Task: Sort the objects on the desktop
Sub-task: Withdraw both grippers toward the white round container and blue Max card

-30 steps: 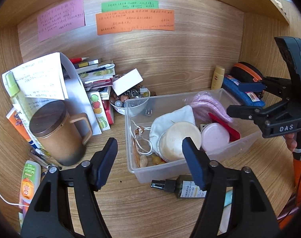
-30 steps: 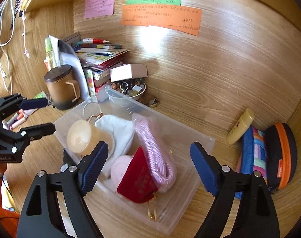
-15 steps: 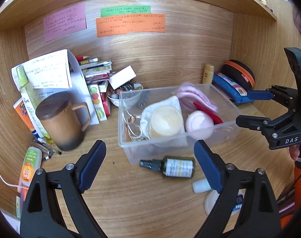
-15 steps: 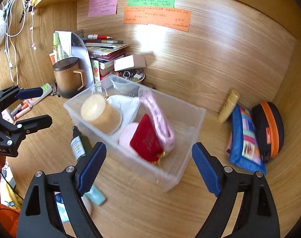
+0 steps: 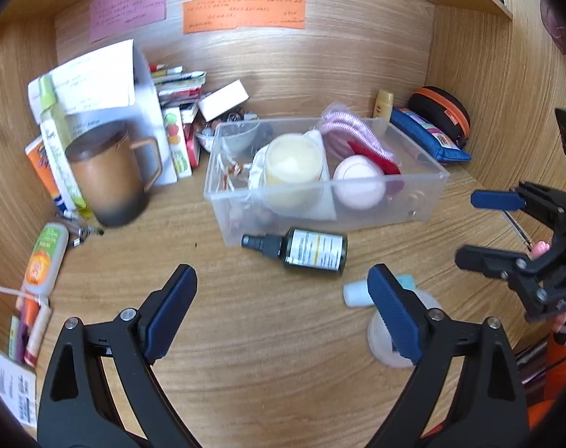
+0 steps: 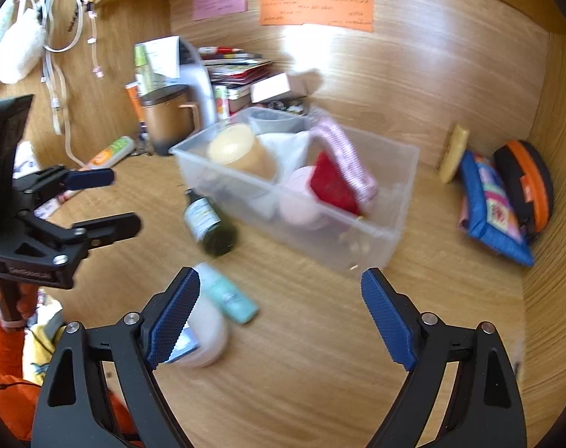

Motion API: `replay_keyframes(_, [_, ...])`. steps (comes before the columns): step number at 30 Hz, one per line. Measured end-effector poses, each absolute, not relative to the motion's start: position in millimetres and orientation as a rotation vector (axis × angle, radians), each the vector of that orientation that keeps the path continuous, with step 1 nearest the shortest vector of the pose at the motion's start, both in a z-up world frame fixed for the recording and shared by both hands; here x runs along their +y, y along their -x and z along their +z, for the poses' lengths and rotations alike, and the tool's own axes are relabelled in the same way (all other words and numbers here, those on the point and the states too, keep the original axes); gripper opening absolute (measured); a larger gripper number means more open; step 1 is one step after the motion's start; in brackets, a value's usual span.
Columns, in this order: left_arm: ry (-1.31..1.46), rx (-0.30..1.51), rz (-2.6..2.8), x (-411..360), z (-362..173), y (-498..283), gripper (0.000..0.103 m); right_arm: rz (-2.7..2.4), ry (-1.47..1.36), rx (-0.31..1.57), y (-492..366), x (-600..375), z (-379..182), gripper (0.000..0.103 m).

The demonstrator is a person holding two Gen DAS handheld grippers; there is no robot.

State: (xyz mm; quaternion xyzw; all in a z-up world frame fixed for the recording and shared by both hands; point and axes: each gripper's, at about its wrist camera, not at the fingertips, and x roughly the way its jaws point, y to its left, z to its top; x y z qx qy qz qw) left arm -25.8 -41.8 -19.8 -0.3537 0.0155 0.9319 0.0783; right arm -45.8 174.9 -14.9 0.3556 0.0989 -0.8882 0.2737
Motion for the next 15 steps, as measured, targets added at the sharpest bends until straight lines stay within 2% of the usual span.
replay_keyframes(7, [1.099,-0.033,2.794,-53.9,-30.2,7.9,0.094,-2.304,-0.914,0.234,13.9,157.4,-24.9,0.087])
replay_keyframes(12, [1.098,-0.059,2.795,-58.3,-34.8,-3.6,0.095,-2.249,-0.897,0.227,1.4,146.5,-31.2,0.081])
replay_keyframes(14, [1.103,-0.065,2.794,-59.4,-37.6,-8.0,0.095,-2.233,-0.906,0.246,0.6,141.3,-35.1,0.065])
replay_keyframes(15, [1.105,-0.067,2.793,-59.7,-38.5,-9.4,0.095,-2.224,-0.918,0.259,1.4,138.6,-37.3,0.061])
